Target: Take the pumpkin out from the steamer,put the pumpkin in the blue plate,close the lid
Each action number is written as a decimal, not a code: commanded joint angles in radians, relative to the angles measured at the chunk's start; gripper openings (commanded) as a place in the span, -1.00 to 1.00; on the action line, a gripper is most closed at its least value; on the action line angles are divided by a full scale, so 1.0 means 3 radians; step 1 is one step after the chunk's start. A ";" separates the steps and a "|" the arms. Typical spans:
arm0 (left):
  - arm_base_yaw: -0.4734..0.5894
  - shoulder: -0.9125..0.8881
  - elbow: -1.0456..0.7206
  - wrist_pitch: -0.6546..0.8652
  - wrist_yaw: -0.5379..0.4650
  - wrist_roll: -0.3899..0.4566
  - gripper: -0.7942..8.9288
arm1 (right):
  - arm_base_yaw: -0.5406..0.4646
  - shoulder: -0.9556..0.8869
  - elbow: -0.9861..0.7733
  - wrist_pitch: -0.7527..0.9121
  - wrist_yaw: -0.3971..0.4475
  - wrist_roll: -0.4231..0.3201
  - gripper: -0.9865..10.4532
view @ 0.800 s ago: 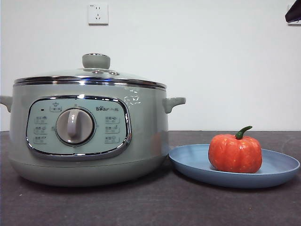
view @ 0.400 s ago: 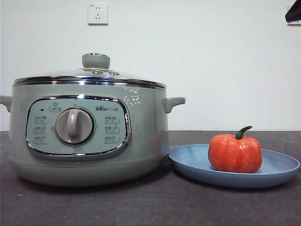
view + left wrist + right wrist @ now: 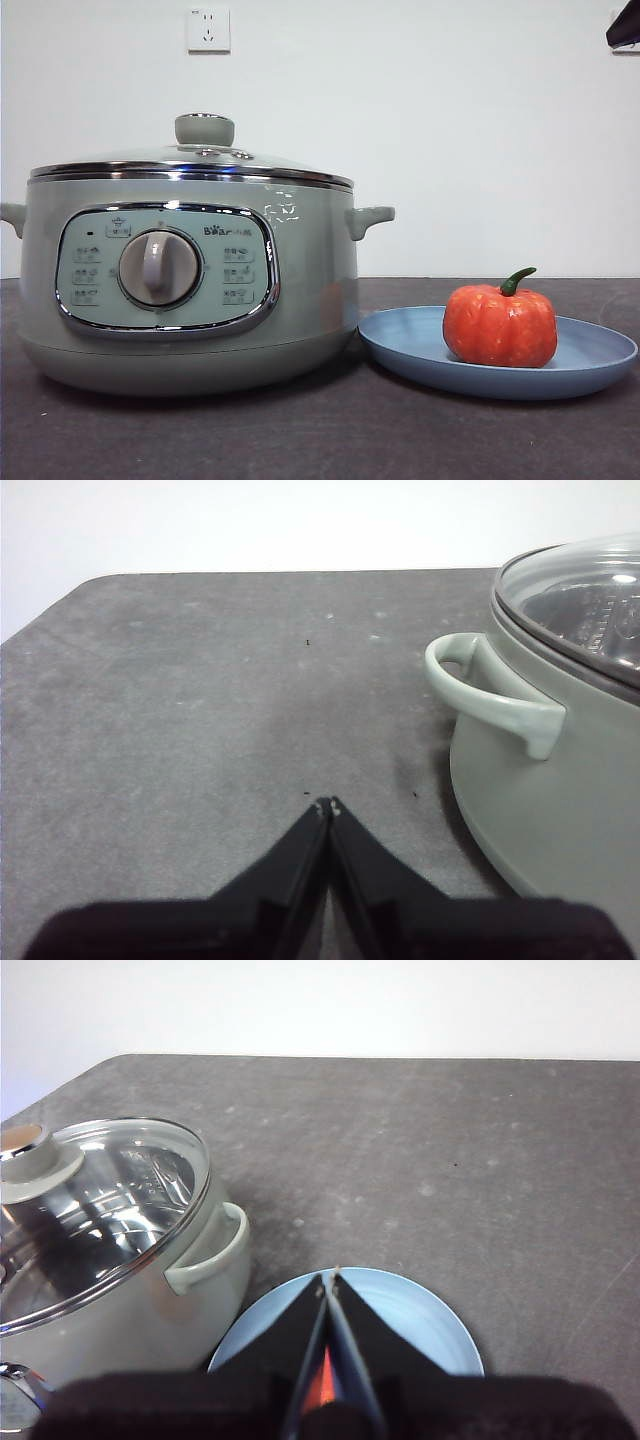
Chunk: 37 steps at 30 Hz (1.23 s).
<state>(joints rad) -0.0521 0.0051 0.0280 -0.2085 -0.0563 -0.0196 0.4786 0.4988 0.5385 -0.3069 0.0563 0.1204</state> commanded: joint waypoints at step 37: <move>0.0013 -0.0006 -0.0047 -0.0005 0.0020 -0.0022 -0.84 | -0.1548 -0.1658 -0.1497 0.0285 -0.0830 -0.0559 -0.83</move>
<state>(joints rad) -0.0521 0.0051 0.0280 -0.2085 -0.0528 -0.0196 0.0166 0.0051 0.1043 -0.2459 -0.1856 -0.0387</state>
